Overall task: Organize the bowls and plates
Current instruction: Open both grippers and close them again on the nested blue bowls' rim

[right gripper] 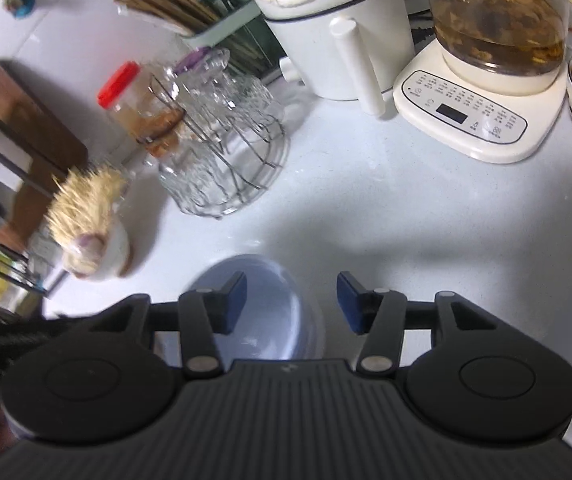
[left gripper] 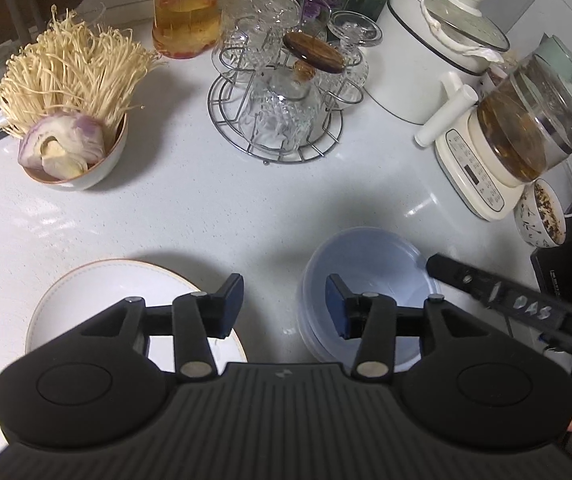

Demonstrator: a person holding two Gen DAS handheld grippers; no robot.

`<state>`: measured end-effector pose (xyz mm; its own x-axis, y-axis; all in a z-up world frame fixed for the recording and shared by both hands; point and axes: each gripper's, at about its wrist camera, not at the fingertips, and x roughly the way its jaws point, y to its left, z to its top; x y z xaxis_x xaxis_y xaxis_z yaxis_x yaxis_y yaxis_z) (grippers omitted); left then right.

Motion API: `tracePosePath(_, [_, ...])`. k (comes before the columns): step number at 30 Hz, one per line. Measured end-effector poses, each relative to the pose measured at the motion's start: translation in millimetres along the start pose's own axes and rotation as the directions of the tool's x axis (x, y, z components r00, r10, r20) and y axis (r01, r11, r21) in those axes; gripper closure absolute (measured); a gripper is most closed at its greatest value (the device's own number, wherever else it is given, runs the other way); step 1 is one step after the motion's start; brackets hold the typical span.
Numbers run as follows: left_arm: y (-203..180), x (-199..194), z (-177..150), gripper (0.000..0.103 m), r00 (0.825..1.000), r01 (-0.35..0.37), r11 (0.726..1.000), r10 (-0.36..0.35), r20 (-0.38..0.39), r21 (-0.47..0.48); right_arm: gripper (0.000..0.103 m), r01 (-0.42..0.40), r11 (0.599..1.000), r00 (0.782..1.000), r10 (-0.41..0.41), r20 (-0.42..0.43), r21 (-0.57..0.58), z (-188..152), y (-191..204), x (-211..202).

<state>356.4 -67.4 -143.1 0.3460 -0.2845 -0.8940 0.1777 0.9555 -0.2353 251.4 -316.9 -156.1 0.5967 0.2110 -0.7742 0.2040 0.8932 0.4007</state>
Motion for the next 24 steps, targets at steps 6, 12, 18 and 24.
tracePosePath(6, [-5.1, 3.9, -3.1, 0.047, 1.0, -0.006, 1.0, 0.006, -0.027, 0.002, 0.05, -0.004, 1.0, 0.999, 0.005, -0.054, 0.012, -3.2, -8.4, 16.9])
tracePosePath(12, [-1.2, 1.7, -8.8, 0.044, 0.999, -0.025, 0.999, 0.024, -0.025, -0.029, 0.052, -0.009, 1.0, 0.994, 0.011, -0.109, 0.024, -5.1, -13.4, 33.8])
tracePosePath(18, [0.4, 1.8, -14.1, 0.044, 0.999, -0.035, 0.997, 0.033, -0.024, -0.062, 0.071, -0.018, 1.0, 0.986, 0.018, -0.167, 0.006, -7.1, -13.2, 46.8])
tracePosePath(24, [-2.0, 1.3, -18.2, 0.044, 0.999, -0.036, 0.996, 0.035, -0.014, -0.078, 0.087, -0.057, 0.997, 0.976, 0.065, -0.207, 0.044, -5.3, -21.5, 53.9])
